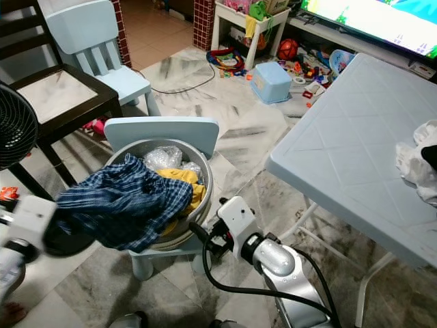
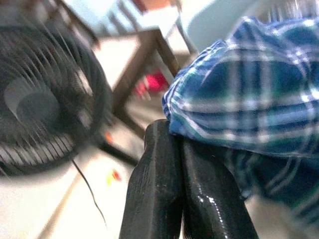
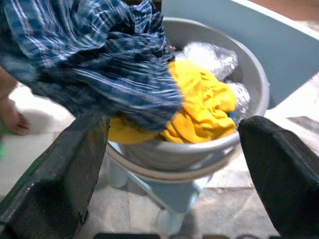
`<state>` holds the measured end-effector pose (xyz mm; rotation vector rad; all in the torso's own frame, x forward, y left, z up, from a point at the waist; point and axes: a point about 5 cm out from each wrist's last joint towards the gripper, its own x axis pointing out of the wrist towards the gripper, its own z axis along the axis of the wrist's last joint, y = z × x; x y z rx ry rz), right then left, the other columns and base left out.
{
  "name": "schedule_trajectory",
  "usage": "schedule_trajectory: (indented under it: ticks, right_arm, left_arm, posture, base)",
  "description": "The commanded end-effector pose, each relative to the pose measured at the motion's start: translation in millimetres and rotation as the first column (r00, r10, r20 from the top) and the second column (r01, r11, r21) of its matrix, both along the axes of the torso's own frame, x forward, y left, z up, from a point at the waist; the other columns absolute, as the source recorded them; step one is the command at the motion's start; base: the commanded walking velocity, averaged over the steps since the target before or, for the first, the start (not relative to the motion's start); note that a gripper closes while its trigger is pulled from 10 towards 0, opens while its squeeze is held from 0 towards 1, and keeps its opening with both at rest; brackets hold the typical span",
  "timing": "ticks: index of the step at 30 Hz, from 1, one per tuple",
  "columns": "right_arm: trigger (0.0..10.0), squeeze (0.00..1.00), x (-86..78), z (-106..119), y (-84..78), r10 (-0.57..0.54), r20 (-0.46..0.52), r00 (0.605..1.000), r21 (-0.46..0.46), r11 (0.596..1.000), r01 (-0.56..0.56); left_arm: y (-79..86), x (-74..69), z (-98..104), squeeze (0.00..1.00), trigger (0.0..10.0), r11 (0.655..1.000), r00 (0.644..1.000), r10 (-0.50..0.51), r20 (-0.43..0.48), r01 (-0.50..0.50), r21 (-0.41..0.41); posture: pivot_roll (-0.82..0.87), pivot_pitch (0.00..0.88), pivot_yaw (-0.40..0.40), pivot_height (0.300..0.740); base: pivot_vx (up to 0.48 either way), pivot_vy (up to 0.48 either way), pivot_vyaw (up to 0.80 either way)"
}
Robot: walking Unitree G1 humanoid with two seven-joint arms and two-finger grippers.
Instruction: Hang hanger
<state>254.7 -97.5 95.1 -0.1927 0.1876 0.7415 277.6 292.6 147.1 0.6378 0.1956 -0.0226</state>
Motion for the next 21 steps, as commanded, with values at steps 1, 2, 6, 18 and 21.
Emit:
schedule_trajectory:
  ticks: [1,2,6,18,21]
  right_arm:
    - [10.0,0.0,2.4,2.7,-2.3,-0.009,0.009,1.0,0.0,1.0,0.009]
    - [10.0,0.0,4.0,4.9,-3.7,-0.021,0.012,1.0,0.012,1.0,0.021]
    - [10.0,0.0,8.1,10.3,-7.0,-0.053,0.011,0.999,0.046,0.998,0.052]
    - [10.0,0.0,12.9,19.7,-12.0,-0.11,0.049,0.993,0.064,0.992,0.107]
    - [10.0,0.0,11.6,18.6,-13.3,-0.112,0.045,0.993,0.055,0.992,0.109]
  left_arm:
    - [-14.9,14.5,0.2,0.0,0.0,0.991,0.993,-0.116,-0.026,0.117,0.063]
    - [-20.5,22.6,4.3,0.0,0.0,0.984,0.989,-0.149,-0.017,0.149,0.097]
    - [-33.9,38.8,11.2,0.0,0.0,0.957,0.971,-0.24,-0.019,0.239,0.165]
    - [-128.9,54.1,-45.2,0.0,0.0,0.636,0.65,-0.678,-0.343,0.753,0.17]
    - [-132.3,47.3,-61.3,0.0,7.8,0.605,0.592,-0.693,-0.412,0.788,0.115]
  posture:
    - [0.12,0.137,-0.094,0.74]
    - [0.11,0.135,-0.094,0.74]
    - [0.11,0.132,-0.094,0.74]
    - [0.06,0.122,-0.092,0.74]
    - [0.06,0.122,-0.094,0.74]
  base:
    - [0.0,0.0,0.0]
    - [0.0,0.0,0.0]
    - [0.0,0.0,0.0]
    - [0.0,0.0,0.0]
    - [0.0,0.0,0.0]
